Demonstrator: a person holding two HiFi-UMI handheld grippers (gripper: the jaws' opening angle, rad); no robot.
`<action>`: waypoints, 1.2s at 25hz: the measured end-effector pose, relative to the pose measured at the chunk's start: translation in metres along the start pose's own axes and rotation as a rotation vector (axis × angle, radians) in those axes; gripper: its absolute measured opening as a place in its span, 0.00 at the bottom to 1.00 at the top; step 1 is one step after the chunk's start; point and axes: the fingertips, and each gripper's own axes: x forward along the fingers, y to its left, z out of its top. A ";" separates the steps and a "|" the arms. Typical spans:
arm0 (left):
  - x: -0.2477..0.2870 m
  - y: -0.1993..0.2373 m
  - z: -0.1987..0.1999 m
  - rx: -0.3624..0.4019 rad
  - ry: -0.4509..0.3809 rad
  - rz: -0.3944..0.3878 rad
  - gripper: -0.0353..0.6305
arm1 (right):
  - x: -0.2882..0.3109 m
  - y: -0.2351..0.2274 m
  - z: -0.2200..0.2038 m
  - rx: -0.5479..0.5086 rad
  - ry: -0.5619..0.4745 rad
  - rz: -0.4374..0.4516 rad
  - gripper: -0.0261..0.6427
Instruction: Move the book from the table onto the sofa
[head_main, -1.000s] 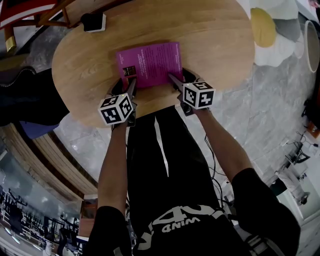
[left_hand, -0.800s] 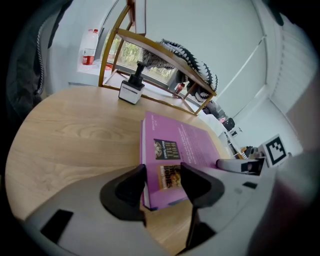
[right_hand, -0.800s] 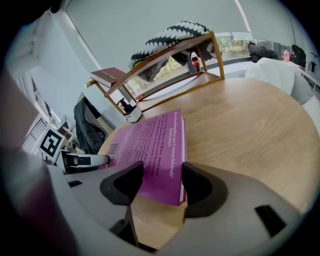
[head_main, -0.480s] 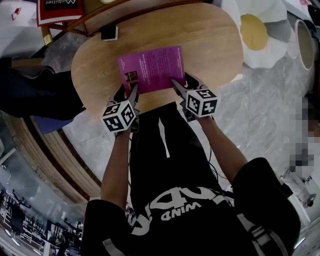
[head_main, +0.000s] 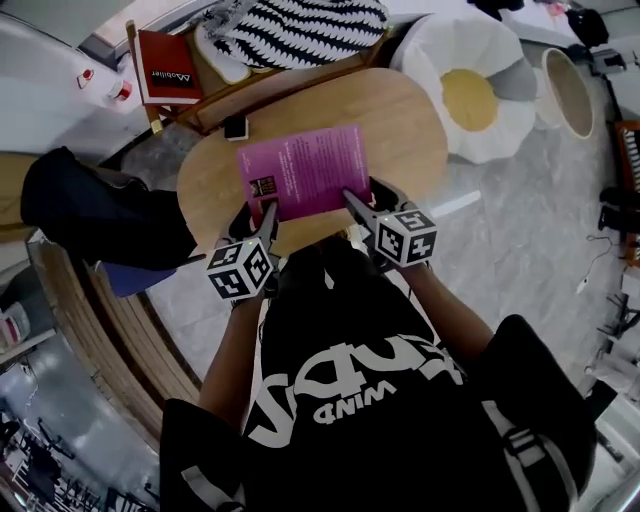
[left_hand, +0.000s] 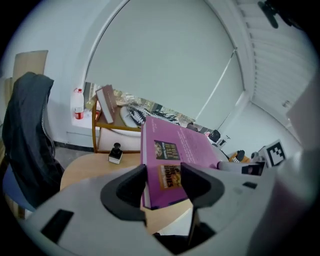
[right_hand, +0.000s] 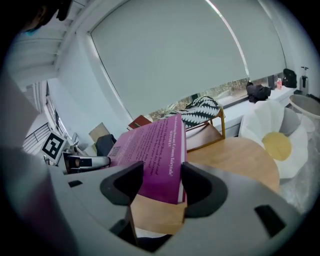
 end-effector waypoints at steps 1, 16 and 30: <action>-0.010 -0.007 0.009 0.019 -0.008 -0.005 0.40 | -0.010 0.006 0.007 -0.005 -0.015 0.006 0.40; -0.011 -0.091 0.053 0.243 -0.017 -0.185 0.40 | -0.096 -0.009 0.036 0.081 -0.220 -0.156 0.40; 0.046 -0.263 0.003 0.411 0.114 -0.472 0.40 | -0.250 -0.114 -0.002 0.234 -0.408 -0.436 0.39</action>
